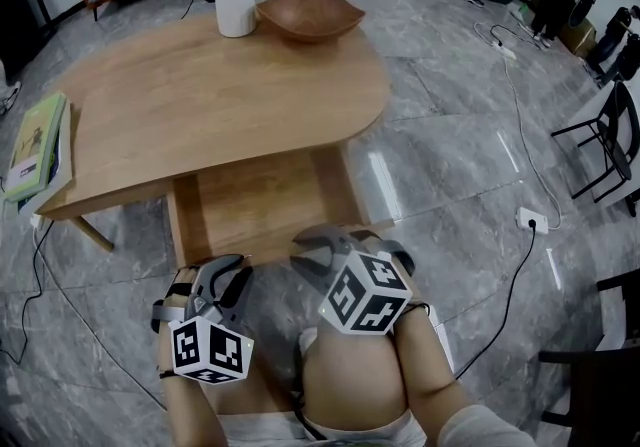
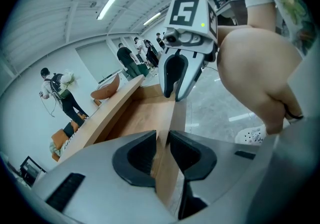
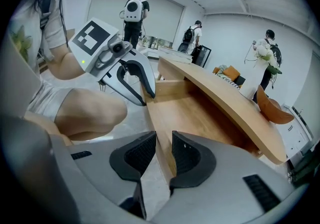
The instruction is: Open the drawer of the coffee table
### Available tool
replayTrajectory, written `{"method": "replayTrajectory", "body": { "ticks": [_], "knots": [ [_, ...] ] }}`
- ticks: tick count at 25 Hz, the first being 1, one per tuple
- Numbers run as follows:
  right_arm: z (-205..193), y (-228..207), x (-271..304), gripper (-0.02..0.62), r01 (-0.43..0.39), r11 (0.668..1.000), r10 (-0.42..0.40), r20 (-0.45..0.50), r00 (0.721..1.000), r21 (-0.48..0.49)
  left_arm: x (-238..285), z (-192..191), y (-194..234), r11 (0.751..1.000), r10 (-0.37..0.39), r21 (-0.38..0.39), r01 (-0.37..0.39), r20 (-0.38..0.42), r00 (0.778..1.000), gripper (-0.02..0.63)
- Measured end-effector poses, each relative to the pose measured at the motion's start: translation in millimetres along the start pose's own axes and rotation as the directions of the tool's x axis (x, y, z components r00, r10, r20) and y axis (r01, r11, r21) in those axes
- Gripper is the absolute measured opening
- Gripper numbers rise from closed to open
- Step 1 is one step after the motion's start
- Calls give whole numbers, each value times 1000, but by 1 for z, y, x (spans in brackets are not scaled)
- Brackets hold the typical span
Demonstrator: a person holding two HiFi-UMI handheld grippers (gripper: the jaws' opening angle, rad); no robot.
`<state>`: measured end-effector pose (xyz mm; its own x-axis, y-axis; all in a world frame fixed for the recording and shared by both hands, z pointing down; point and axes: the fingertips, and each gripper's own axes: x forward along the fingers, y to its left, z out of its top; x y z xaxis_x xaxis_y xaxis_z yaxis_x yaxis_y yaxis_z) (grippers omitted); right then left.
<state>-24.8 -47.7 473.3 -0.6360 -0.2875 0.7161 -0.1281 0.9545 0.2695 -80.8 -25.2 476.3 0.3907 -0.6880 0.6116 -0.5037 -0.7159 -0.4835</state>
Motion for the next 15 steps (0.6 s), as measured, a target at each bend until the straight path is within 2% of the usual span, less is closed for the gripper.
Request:
{"method": "replayTrajectory", "body": {
  "ticks": [8,12,15],
  "knots": [
    [23,0,-21,101,15,999,-21,135,991,46,-11,2,2,1000,-16,-26,16,22,1000,77],
    [39,3,-26,101,20,999,-27,211,977,36,-26,12,-1,995,-47,-88,56,106,993,61],
    [54,-2,-27,56,60,997,-71,268,961,48,-33,18,9,989,-34,-134,57,171,985,46]
  ]
}}
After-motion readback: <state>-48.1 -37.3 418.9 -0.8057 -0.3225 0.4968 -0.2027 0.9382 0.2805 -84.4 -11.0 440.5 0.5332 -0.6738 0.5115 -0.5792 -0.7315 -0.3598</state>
